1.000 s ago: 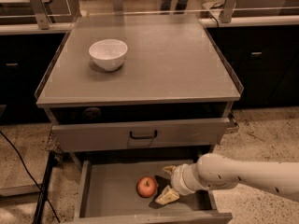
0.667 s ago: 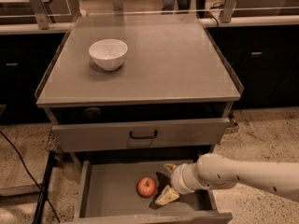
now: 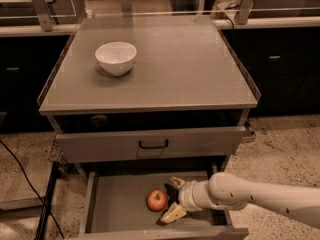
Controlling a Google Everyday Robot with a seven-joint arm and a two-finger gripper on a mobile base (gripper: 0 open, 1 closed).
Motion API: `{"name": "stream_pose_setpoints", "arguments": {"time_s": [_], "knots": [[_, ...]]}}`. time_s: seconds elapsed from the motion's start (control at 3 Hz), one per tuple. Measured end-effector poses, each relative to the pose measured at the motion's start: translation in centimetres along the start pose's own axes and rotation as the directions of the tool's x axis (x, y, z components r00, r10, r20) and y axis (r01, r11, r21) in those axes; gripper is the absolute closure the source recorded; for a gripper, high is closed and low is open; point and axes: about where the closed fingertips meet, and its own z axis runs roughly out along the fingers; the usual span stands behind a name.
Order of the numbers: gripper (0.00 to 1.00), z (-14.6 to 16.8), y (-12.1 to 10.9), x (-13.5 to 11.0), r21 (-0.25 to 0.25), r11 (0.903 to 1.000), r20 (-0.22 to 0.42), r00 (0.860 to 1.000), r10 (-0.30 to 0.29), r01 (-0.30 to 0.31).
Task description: Pick apple from middle drawer and place on counter
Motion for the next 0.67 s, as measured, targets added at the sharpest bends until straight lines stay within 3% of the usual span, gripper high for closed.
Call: {"name": "stream_pose_setpoints", "arguments": {"time_s": [0.67], "knots": [[0.14,3.3,0.9,0.3,-0.029,0.9995,0.069,0.998,0.009,-0.007]]}}
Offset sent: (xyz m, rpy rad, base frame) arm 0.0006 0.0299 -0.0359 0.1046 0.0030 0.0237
